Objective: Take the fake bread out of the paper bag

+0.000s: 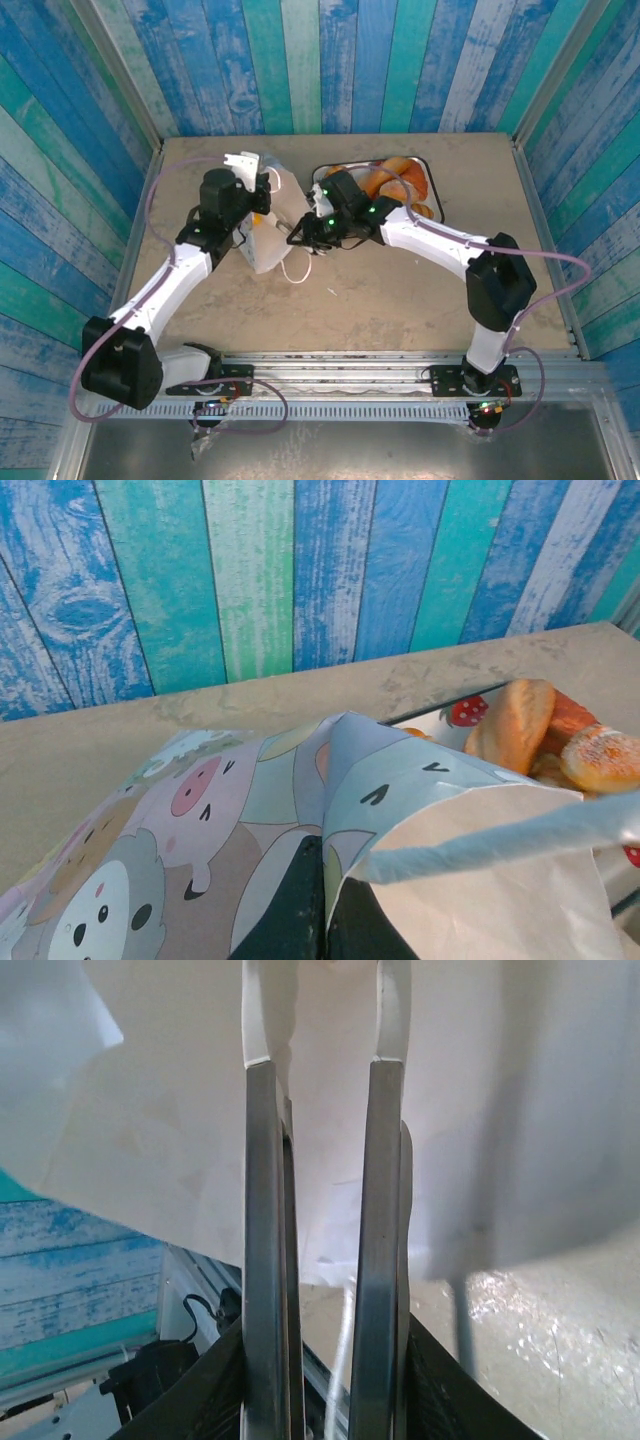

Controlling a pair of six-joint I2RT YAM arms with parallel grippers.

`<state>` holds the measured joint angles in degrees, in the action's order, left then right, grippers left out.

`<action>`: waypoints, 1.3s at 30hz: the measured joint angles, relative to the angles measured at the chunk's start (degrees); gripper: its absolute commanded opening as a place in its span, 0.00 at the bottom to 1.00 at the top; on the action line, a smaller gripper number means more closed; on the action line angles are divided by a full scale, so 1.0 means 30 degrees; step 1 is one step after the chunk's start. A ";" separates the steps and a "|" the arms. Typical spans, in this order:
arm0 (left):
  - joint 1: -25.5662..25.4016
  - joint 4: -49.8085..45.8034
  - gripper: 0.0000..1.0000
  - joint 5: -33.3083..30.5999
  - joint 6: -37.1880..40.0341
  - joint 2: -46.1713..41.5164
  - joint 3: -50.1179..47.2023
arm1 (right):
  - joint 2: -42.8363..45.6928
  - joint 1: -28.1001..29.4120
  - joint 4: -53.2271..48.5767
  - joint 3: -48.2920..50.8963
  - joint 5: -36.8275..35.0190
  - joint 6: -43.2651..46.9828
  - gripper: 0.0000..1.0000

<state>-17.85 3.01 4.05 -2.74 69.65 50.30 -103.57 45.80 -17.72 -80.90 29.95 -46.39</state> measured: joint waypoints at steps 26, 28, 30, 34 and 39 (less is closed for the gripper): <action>0.0007 0.0590 0.00 0.1923 0.0291 -0.0022 -0.0189 | -0.3242 0.0233 -0.1843 -0.2922 -0.2339 0.0656 0.44; 0.0000 0.0474 0.00 0.1989 0.0328 -0.0015 -0.0175 | -0.3512 0.0255 -0.2011 -0.3177 -0.2521 0.0772 0.44; -0.0015 0.0277 0.01 0.1953 0.0357 0.0058 -0.0036 | -0.3665 0.0306 -0.2120 -0.3395 -0.2747 0.0860 0.43; -0.0197 -0.0648 0.00 0.0947 0.0321 0.0925 0.1093 | -0.3687 0.0488 -0.2157 -0.3424 -0.3344 0.1020 0.43; -0.0342 -0.2018 0.00 -0.0736 -0.0168 0.2572 0.2725 | -0.3322 0.0670 -0.2266 -0.3111 -0.4386 0.1122 0.43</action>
<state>-18.87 -3.05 1.85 -3.25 77.36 58.48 -113.54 47.81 -24.51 -90.24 16.80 -43.03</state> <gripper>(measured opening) 0.047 0.433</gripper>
